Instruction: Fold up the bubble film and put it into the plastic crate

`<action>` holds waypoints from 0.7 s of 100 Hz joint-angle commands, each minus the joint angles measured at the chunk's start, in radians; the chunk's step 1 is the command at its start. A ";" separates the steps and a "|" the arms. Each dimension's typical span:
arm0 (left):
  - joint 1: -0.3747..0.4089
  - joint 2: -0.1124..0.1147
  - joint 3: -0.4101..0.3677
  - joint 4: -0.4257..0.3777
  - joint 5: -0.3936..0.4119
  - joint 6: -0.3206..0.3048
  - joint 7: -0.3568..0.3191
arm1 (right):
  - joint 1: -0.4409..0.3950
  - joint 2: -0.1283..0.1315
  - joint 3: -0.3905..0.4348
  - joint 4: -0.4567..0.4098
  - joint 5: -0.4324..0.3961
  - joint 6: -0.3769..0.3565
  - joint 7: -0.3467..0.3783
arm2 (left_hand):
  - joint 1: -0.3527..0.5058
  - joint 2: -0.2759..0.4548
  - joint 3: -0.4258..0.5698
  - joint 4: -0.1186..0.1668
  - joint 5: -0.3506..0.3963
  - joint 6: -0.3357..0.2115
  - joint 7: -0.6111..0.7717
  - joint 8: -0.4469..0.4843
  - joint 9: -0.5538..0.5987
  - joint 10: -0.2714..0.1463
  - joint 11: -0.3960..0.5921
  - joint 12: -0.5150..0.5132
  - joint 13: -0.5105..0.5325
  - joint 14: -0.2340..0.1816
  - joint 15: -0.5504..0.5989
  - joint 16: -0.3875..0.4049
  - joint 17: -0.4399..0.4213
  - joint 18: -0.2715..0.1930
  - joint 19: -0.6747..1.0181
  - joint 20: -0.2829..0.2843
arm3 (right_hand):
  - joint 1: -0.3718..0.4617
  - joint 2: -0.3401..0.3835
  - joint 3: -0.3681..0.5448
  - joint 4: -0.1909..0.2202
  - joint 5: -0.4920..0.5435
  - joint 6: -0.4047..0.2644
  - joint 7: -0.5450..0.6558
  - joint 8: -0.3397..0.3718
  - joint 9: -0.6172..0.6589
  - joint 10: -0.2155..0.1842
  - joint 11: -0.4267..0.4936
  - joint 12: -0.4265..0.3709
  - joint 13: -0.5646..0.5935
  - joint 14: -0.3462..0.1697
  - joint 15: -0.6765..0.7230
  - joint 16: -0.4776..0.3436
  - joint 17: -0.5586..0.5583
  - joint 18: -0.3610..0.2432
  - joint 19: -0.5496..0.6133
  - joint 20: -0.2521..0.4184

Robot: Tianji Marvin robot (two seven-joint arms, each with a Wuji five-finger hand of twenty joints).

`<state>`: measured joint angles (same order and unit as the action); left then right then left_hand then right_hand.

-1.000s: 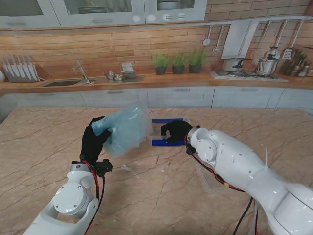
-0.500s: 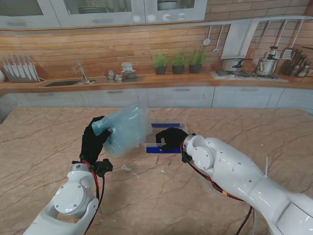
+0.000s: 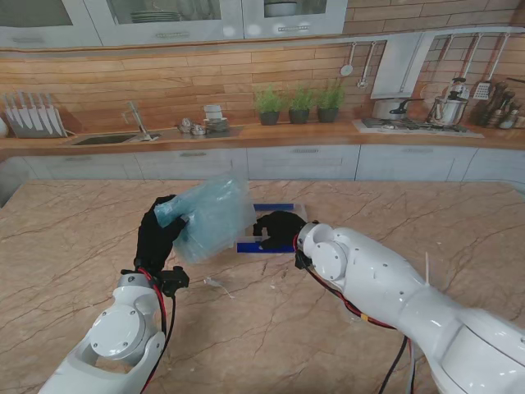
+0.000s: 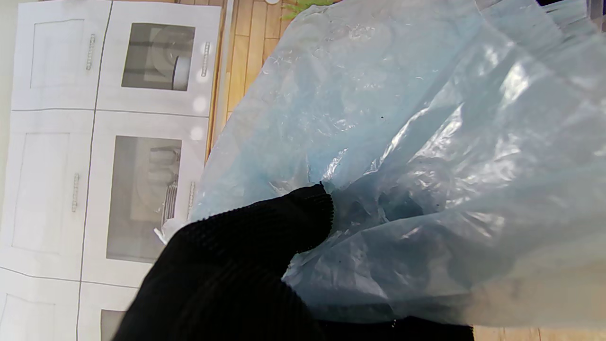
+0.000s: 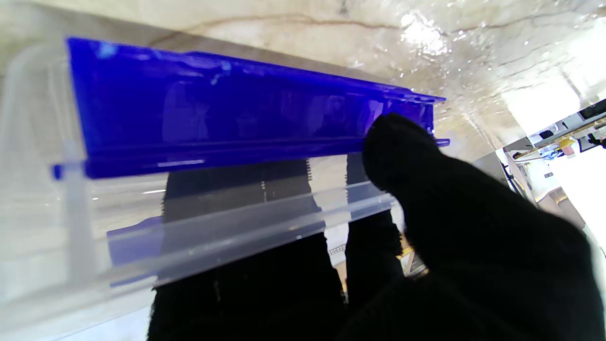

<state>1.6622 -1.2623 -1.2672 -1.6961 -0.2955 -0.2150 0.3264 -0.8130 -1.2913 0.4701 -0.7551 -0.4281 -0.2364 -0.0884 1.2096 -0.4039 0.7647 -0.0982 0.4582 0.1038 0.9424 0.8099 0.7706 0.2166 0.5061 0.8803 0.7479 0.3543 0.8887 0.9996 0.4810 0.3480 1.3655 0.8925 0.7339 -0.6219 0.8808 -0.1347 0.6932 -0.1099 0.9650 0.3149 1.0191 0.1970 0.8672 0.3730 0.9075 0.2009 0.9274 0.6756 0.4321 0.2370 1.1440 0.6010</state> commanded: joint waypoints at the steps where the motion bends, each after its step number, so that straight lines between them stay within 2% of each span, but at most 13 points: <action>1: 0.003 -0.005 0.001 0.003 -0.001 -0.006 0.001 | -0.002 -0.014 -0.004 -0.002 0.007 0.002 0.006 | 0.047 0.028 0.033 0.005 0.018 -0.032 -0.021 -0.011 0.015 -0.003 0.031 0.000 0.017 0.006 0.013 0.001 0.011 -0.025 0.037 0.014 | 0.030 0.053 0.008 0.013 0.043 -0.077 0.034 0.010 -0.005 0.026 0.002 0.009 -0.005 0.001 0.011 0.001 -0.025 0.024 -0.001 0.000; 22: -0.001 -0.009 0.004 0.004 -0.008 -0.002 0.011 | -0.018 0.000 0.010 -0.035 0.008 0.033 0.025 | 0.046 0.026 0.033 0.004 0.009 -0.028 -0.025 -0.013 0.014 -0.003 0.033 0.001 0.018 0.004 0.015 0.002 0.012 -0.028 0.038 0.014 | -0.051 -0.005 -0.044 0.022 -0.055 -0.048 -0.020 0.011 -0.131 0.031 -0.062 0.015 -0.118 -0.005 -0.087 -0.030 -0.105 0.032 -0.069 -0.010; 28: -0.001 -0.009 0.004 0.004 -0.010 -0.002 0.013 | -0.026 0.007 0.020 -0.051 0.005 0.041 0.025 | 0.046 0.025 0.034 0.004 0.008 -0.026 -0.026 -0.015 0.014 -0.003 0.033 0.001 0.018 0.004 0.015 0.001 0.012 -0.026 0.038 0.014 | -0.101 -0.003 -0.031 0.031 -0.072 -0.029 -0.132 0.072 -0.206 0.037 -0.108 0.014 -0.187 -0.012 -0.150 -0.054 -0.145 0.032 -0.115 -0.001; 32: -0.001 -0.009 0.004 0.003 -0.011 -0.002 0.013 | -0.031 0.012 0.027 -0.063 -0.001 0.045 0.023 | 0.045 0.025 0.033 0.004 0.007 -0.026 -0.026 -0.015 0.014 -0.003 0.032 0.000 0.018 0.004 0.015 0.001 0.012 -0.026 0.038 0.014 | -0.139 0.005 -0.024 0.053 -0.088 -0.017 -0.192 0.104 -0.253 0.039 -0.130 0.007 -0.230 -0.016 -0.188 -0.071 -0.174 0.036 -0.148 -0.003; 35: -0.001 -0.009 0.004 0.004 -0.011 -0.003 0.013 | -0.036 0.016 0.033 -0.072 -0.008 0.047 0.019 | 0.045 0.026 0.033 0.004 0.006 -0.027 -0.028 -0.017 0.013 -0.005 0.032 -0.001 0.017 0.003 0.014 0.000 0.011 -0.028 0.037 0.013 | -0.169 0.010 -0.016 0.084 -0.099 -0.010 -0.233 0.139 -0.283 0.037 -0.146 0.001 -0.255 -0.020 -0.217 -0.085 -0.188 0.039 -0.170 -0.004; 36: -0.001 -0.009 0.004 0.004 -0.011 -0.003 0.012 | -0.037 0.018 0.035 -0.075 -0.010 0.048 0.018 | 0.044 0.026 0.032 0.004 0.006 -0.027 -0.028 -0.017 0.014 -0.004 0.032 -0.001 0.017 0.003 0.014 0.000 0.011 -0.028 0.037 0.013 | -0.174 0.009 -0.016 0.087 -0.105 -0.009 -0.240 0.143 -0.293 0.036 -0.150 -0.001 -0.263 -0.022 -0.223 -0.088 -0.192 0.039 -0.174 -0.004; 38: -0.001 -0.009 0.004 0.004 -0.011 -0.004 0.012 | -0.040 0.021 0.040 -0.082 -0.016 0.050 0.015 | 0.044 0.025 0.031 0.004 0.002 -0.025 -0.031 -0.019 0.014 -0.003 0.031 -0.002 0.015 0.004 0.012 -0.001 0.012 -0.029 0.037 0.013 | -0.181 0.007 -0.019 0.090 -0.116 -0.007 -0.274 0.195 -0.312 0.035 -0.160 -0.006 -0.278 -0.024 -0.239 -0.097 -0.200 0.040 -0.189 0.003; 40: -0.001 -0.009 0.004 0.005 -0.010 -0.004 0.013 | -0.044 0.024 0.045 -0.090 -0.022 0.052 0.012 | 0.044 0.026 0.031 0.004 0.003 -0.025 -0.035 -0.022 0.013 -0.005 0.030 -0.002 0.016 0.004 0.010 -0.002 0.012 -0.029 0.036 0.013 | -0.190 0.005 -0.022 0.090 -0.132 -0.004 -0.289 0.207 -0.333 0.036 -0.169 -0.010 -0.292 -0.026 -0.256 -0.105 -0.209 0.038 -0.202 0.003; 70: -0.003 -0.015 0.008 0.003 -0.006 -0.006 0.039 | -0.142 0.089 0.191 -0.273 -0.075 0.128 0.024 | 0.045 0.024 0.030 0.003 -0.003 -0.011 -0.072 -0.065 0.010 -0.001 0.027 -0.009 0.015 0.002 0.003 -0.009 0.008 -0.027 0.028 0.007 | -0.230 -0.009 -0.068 0.089 -0.241 0.024 -0.351 0.192 -0.455 0.037 -0.231 -0.029 -0.375 -0.029 -0.342 -0.136 -0.259 0.030 -0.300 -0.004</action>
<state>1.6541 -1.2696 -1.2604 -1.6903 -0.3017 -0.2175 0.3641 -0.9418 -1.2174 0.6468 -1.0122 -0.4907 -0.1072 -0.0682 1.2096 -0.4039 0.7651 -0.0982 0.4582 0.1038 0.8946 0.7565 0.7707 0.2177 0.5061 0.8768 0.7480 0.3543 0.8882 0.9981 0.4810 0.3480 1.3655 0.8925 0.5352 -0.6074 0.8349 -0.0723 0.4894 -0.0975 0.6358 0.5113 0.5952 0.2258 0.6619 0.3591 0.5674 0.1814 0.6097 0.5517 0.1908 0.2621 0.8851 0.6002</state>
